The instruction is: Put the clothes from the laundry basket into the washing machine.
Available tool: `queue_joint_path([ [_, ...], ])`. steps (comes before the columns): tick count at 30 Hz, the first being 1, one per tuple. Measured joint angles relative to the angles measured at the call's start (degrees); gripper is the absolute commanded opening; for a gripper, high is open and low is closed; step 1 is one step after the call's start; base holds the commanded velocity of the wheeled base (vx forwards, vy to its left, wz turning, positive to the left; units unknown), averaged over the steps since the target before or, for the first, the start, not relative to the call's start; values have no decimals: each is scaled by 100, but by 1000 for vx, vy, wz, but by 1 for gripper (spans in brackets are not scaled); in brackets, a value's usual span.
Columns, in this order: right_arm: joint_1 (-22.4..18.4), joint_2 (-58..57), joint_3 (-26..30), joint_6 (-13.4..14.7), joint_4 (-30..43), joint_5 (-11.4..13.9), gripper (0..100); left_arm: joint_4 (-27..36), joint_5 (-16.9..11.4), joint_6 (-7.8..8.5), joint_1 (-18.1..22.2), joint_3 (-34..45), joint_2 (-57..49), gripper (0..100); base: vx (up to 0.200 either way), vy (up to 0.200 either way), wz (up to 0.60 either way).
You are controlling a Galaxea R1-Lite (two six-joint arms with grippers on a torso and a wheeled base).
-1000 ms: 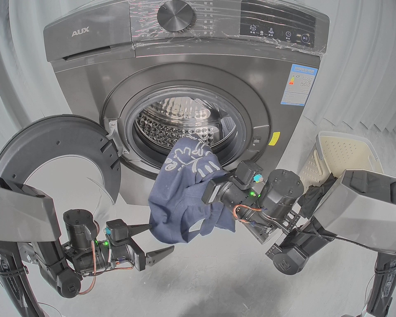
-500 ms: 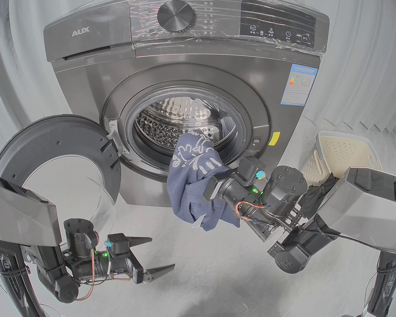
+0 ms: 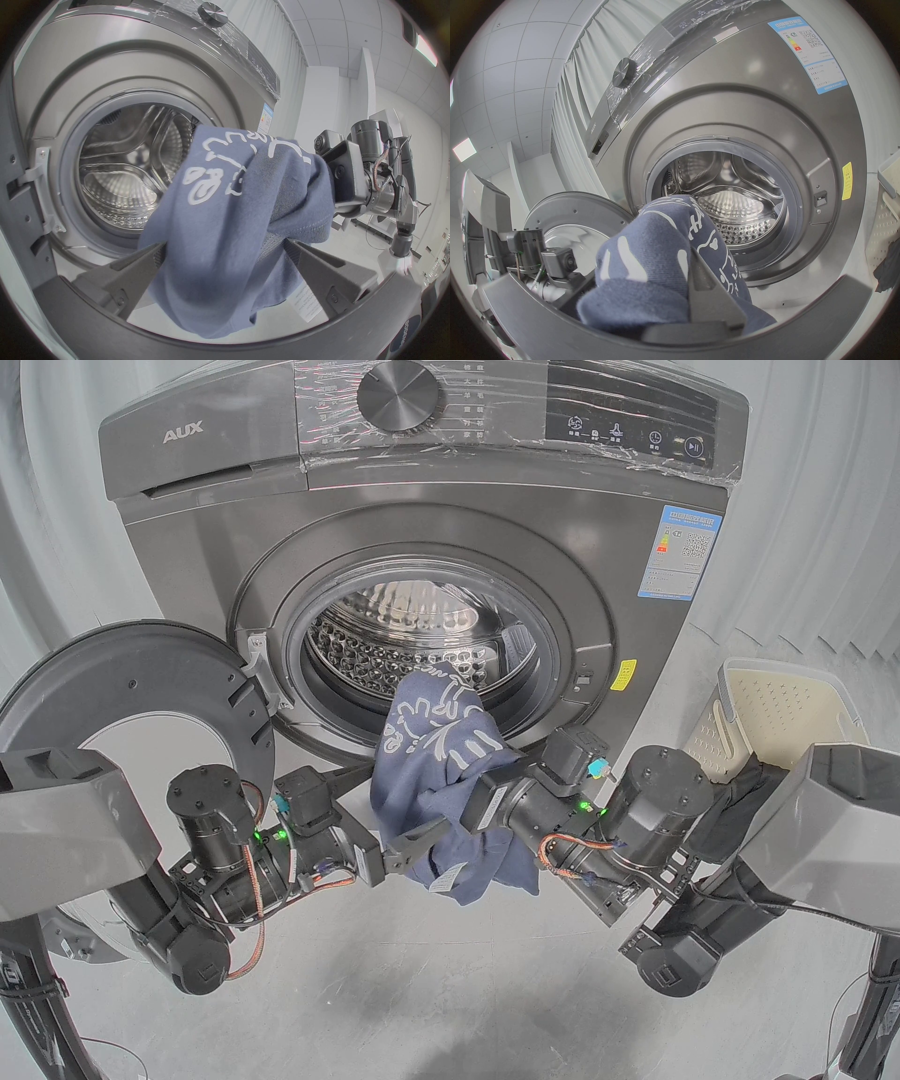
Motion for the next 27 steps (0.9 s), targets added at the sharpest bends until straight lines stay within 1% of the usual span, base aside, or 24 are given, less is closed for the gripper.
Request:
queue_joint_path([
  [3,51,-59,27,2,6,-2,0,0,22,-61,-160,-80,59,100,0,0,0],
  [5,62,-80,33,0,11,-5,0,-5,22,-69,-226,-72,66,100,0,0,0],
  [11,-6,-113,28,-6,24,-7,0,-5,5,7,-306,77,48,100,0,0,0],
  [18,-133,-127,-6,-17,20,2,0,-2,-13,21,-369,455,-124,100,0,0,0],
  [24,-111,-128,-11,-17,24,4,0,-7,27,-17,-474,324,-157,100,0,0,0],
  [27,-91,-128,-11,-17,26,4,0,-5,30,-41,-599,190,-79,100,0,0,0],
])
